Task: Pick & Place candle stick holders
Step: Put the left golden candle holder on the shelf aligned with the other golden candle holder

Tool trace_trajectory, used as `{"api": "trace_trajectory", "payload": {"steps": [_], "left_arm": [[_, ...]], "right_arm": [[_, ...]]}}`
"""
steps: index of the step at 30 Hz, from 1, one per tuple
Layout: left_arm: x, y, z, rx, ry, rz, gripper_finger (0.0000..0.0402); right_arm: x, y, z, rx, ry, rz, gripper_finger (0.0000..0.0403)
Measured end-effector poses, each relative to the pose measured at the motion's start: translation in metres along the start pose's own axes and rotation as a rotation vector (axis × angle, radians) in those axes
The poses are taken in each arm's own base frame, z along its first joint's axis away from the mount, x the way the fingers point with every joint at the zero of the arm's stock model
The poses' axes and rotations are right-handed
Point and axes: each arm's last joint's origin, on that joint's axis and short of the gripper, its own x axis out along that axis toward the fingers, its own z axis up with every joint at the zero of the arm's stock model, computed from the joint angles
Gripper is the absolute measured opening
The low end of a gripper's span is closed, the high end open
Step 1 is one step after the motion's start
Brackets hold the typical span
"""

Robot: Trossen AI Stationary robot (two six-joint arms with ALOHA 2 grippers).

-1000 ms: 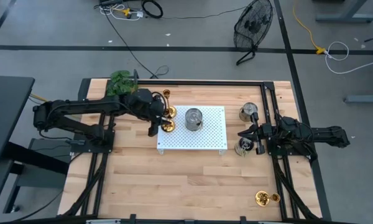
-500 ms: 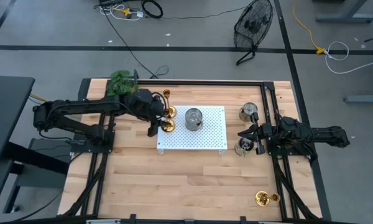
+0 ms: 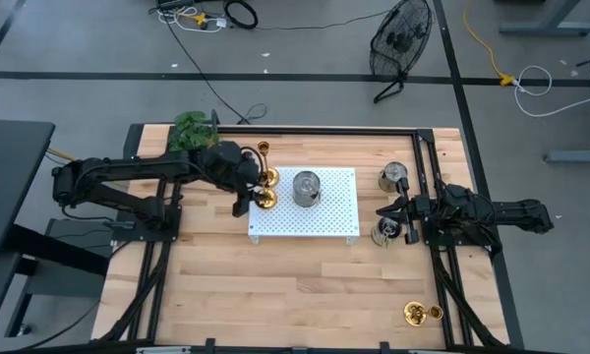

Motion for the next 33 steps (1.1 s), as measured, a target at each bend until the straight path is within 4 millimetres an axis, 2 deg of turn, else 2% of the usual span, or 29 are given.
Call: {"api": "trace_trajectory", "payload": {"steps": [7,12,26,33], "left_arm": [[-0.003,-0.001,-0.002,-0.001,0.025,0.007,0.0207],[-0.005,0.000,-0.006,0.015,0.061,0.028,0.0213],[-0.008,-0.001,-0.014,0.036,0.146,0.032,0.0203],[-0.007,-0.001,-0.015,0.040,0.152,0.031,0.0162]], "right_arm": [[0.000,0.000,0.000,0.000,0.000,0.000,0.0021],[0.000,0.000,0.000,0.000,0.000,0.000,0.0021],[0.000,0.000,0.000,0.000,0.000,0.000,0.0021],[0.000,0.000,0.000,0.000,0.000,0.000,0.0021]]}}
